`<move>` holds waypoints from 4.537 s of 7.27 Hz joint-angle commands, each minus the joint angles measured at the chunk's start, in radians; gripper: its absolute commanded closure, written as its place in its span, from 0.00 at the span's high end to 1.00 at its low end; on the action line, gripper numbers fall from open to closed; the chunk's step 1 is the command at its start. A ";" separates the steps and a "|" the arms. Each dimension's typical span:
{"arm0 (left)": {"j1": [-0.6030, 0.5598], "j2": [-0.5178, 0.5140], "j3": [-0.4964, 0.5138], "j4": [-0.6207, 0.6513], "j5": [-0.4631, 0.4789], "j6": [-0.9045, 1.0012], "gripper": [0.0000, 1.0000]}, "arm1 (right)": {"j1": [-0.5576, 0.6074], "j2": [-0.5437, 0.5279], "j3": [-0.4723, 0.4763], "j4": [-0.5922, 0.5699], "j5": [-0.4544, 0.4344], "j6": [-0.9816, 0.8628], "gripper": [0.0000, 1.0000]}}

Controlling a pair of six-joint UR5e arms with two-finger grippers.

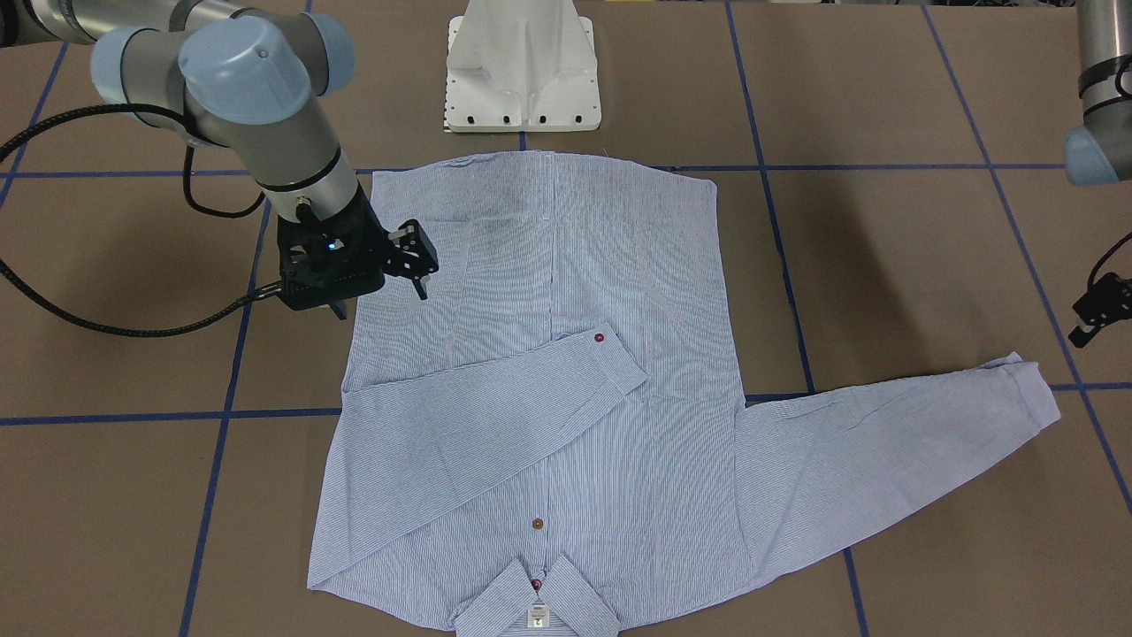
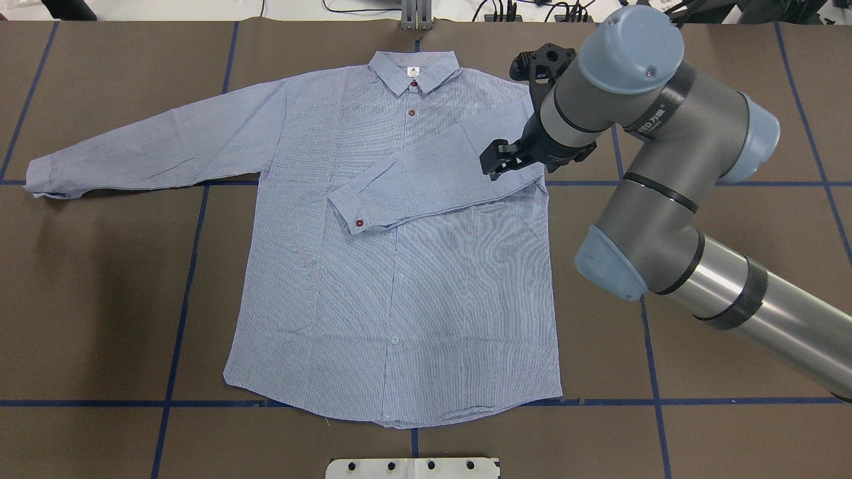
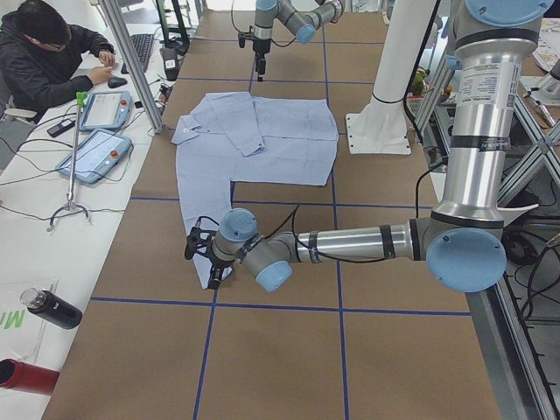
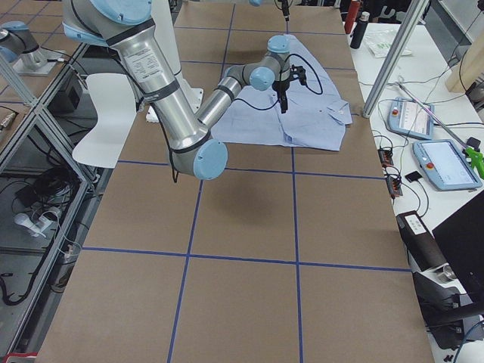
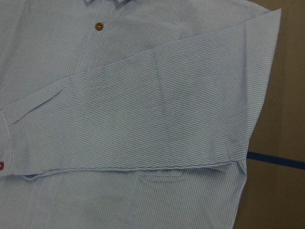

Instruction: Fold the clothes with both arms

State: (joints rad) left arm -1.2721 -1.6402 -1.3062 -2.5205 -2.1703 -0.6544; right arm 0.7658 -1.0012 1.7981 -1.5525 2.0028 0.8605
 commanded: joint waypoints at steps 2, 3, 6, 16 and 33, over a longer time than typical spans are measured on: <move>0.103 -0.072 0.086 -0.038 0.099 -0.111 0.96 | 0.024 -0.057 0.084 -0.089 -0.001 -0.113 1.00; 0.109 -0.085 0.116 -0.038 0.099 -0.113 0.96 | 0.023 -0.056 0.084 -0.089 -0.001 -0.112 1.00; 0.115 -0.089 0.191 -0.119 0.141 -0.126 0.96 | 0.023 -0.056 0.087 -0.089 -0.002 -0.112 1.00; 0.178 -0.072 0.186 -0.132 0.139 -0.198 0.97 | 0.024 -0.059 0.090 -0.087 -0.004 -0.110 1.00; 0.169 -0.453 -0.388 0.740 -0.069 -0.416 0.00 | 0.061 -0.321 0.219 -0.089 0.028 -0.115 1.00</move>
State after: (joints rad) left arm -1.1014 -2.0090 -1.6559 -1.9004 -2.2007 -1.0541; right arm 0.8175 -1.2943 2.0047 -1.6419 2.0134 0.7456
